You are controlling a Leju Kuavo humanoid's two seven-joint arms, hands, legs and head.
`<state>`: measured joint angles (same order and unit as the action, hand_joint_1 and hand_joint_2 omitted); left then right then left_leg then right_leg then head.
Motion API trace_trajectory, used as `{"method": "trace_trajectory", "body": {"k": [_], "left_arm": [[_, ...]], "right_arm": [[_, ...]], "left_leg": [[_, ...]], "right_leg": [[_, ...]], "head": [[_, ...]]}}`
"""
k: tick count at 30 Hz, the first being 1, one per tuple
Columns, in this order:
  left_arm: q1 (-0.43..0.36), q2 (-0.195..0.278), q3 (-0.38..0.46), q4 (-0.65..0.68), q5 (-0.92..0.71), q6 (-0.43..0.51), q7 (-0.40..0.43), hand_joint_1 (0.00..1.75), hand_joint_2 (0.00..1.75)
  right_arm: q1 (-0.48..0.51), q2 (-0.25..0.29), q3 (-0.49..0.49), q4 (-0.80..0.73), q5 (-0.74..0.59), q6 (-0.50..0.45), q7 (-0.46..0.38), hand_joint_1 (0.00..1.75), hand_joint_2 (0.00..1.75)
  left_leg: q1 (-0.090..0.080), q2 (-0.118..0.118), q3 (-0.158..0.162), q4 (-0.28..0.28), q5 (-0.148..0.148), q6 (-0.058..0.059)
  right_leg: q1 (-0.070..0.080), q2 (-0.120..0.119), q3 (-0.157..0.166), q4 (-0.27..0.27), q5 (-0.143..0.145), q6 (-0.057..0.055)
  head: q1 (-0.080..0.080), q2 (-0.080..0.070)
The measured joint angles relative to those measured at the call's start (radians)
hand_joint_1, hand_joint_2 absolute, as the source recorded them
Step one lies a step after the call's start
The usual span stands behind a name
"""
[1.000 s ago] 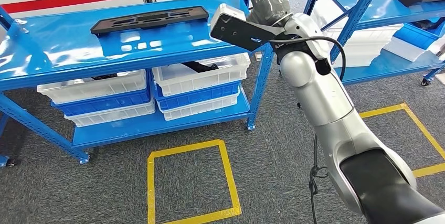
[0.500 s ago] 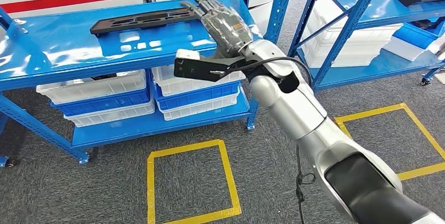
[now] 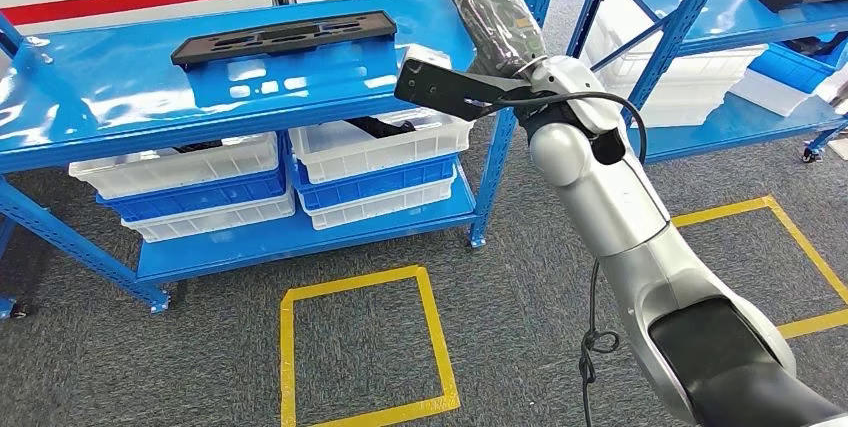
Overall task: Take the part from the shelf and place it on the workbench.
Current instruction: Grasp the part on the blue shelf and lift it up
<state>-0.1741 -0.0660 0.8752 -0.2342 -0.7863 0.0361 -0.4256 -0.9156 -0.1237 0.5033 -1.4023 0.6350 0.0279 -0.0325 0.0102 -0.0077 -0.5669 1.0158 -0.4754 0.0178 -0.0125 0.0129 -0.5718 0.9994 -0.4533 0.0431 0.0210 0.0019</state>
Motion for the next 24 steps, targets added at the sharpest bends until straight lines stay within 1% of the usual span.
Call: {"method": "trace_trajectory", "body": {"k": [5, 12, 14, 15, 16, 17, 18, 19, 20, 21, 22, 23, 24], "left_arm": [[0.004, 0.001, -0.003, 0.0, 0.009, 0.003, -0.007, 0.0, 0.0], [0.019, 0.005, -0.003, 0.0, 0.024, 0.004, -0.046, 0.0, 0.0], [0.019, 0.005, -0.003, 0.0, 0.026, 0.004, -0.052, 0.0, 0.0], [0.019, 0.004, -0.003, 0.0, 0.027, 0.005, -0.054, 0.0, 0.0], [0.017, 0.003, -0.003, 0.0, 0.029, 0.005, -0.054, 0.0, 0.0], [0.015, 0.002, -0.003, 0.0, 0.03, 0.006, -0.054, 0.0, 0.0], [0.013, 0.0, -0.003, -0.001, 0.031, 0.007, -0.053, 0.0, 0.0], [0.011, -0.001, -0.003, -0.001, 0.032, 0.008, -0.052, 0.0, 0.0], [0.009, -0.002, -0.003, -0.001, 0.033, 0.009, -0.05, 0.0, 0.0], [0.007, -0.003, -0.003, -0.001, 0.034, 0.01, -0.049, 0.0, 0.0], [0.006, -0.005, -0.003, -0.001, 0.034, 0.01, -0.048, 0.0, 0.0], [0.005, -0.006, -0.003, -0.001, 0.035, 0.012, -0.047, 0.0, 0.0], [0.003, -0.007, -0.003, -0.001, 0.036, 0.013, -0.045, 0.0, 0.0]], "right_arm": [[0.003, -0.008, -0.028, -0.01, -0.075, 0.006, -0.029, 0.0, 1.75], [-0.016, -0.008, -0.028, -0.009, -0.13, 0.033, -0.05, 0.0, 1.75], [-0.026, -0.001, -0.023, -0.005, -0.142, 0.042, -0.053, 0.0, 1.75], [-0.032, 0.003, -0.02, -0.004, -0.151, 0.048, -0.055, 0.0, 1.75], [-0.039, 0.007, -0.017, -0.002, -0.159, 0.053, -0.058, 0.0, 1.75], [-0.046, 0.012, -0.013, 0.0, -0.166, 0.059, -0.059, 0.0, 1.75], [-0.052, 0.016, -0.007, 0.003, -0.171, 0.064, -0.06, 0.0, 1.75], [-0.057, 0.02, 0.0, 0.006, -0.173, 0.067, -0.061, 0.0, 1.75], [-0.059, 0.024, 0.008, 0.01, -0.174, 0.072, -0.06, 0.0, 1.75], [-0.059, 0.028, 0.015, 0.014, -0.174, 0.075, -0.06, 0.0, 1.75], [-0.06, 0.033, 0.022, 0.018, -0.174, 0.078, -0.06, 0.0, 1.75], [-0.061, 0.039, 0.029, 0.022, -0.174, 0.081, -0.06, 0.0, 1.75], [-0.064, 0.045, 0.035, 0.025, -0.174, 0.083, -0.06, 0.0, 1.75]], "left_leg": [[0.0, 0.0, 0.0, 0.001, 0.0, 0.0], [-0.005, -0.001, -0.005, 0.005, 0.0, 0.002], [-0.006, -0.001, -0.004, 0.002, 0.001, 0.007], [-0.003, 0.0, 0.0, -0.004, 0.004, 0.012], [0.0, 0.002, 0.004, -0.01, 0.008, 0.017], [0.004, 0.004, 0.007, -0.017, 0.011, 0.022], [0.007, 0.006, 0.009, -0.02, 0.013, 0.024], [0.008, 0.007, 0.009, -0.02, 0.013, 0.025], [0.009, 0.007, 0.009, -0.02, 0.013, 0.025], [0.009, 0.008, 0.009, -0.02, 0.012, 0.023], [0.011, 0.007, 0.01, -0.019, 0.01, 0.021], [0.014, 0.007, 0.013, -0.018, 0.007, 0.016], [0.017, 0.006, 0.017, -0.017, 0.003, 0.009]], "right_leg": [[0.0, 0.0, 0.0, 0.0, 0.0, 0.0], [-0.013, 0.0, 0.0, -0.001, 0.004, 0.006], [-0.014, 0.0, 0.0, -0.005, 0.005, 0.009], [-0.015, -0.001, -0.002, -0.003, 0.003, 0.011], [-0.014, -0.002, -0.011, 0.011, -0.004, 0.011], [-0.013, -0.003, -0.03, 0.047, -0.021, 0.009], [-0.013, -0.005, -0.06, 0.104, -0.044, 0.004], [-0.013, -0.005, -0.097, 0.177, -0.071, 0.001], [-0.013, -0.005, -0.135, 0.246, -0.091, 0.0], [-0.014, -0.005, -0.16, 0.289, -0.099, 0.003], [-0.016, -0.006, -0.166, 0.293, -0.091, 0.009], [-0.019, -0.007, -0.151, 0.256, -0.068, 0.018], [-0.022, -0.01, -0.12, 0.186, -0.034, 0.029]], "head": [[0.0, 0.0], [0.0, 0.0], [0.0, 0.0], [0.0, 0.0], [0.001, 0.0], [0.002, 0.0], [0.003, 0.0], [0.004, 0.0], [0.004, 0.0], [0.004, 0.0], [0.004, 0.0], [0.004, 0.0], [0.005, 0.0]]}}
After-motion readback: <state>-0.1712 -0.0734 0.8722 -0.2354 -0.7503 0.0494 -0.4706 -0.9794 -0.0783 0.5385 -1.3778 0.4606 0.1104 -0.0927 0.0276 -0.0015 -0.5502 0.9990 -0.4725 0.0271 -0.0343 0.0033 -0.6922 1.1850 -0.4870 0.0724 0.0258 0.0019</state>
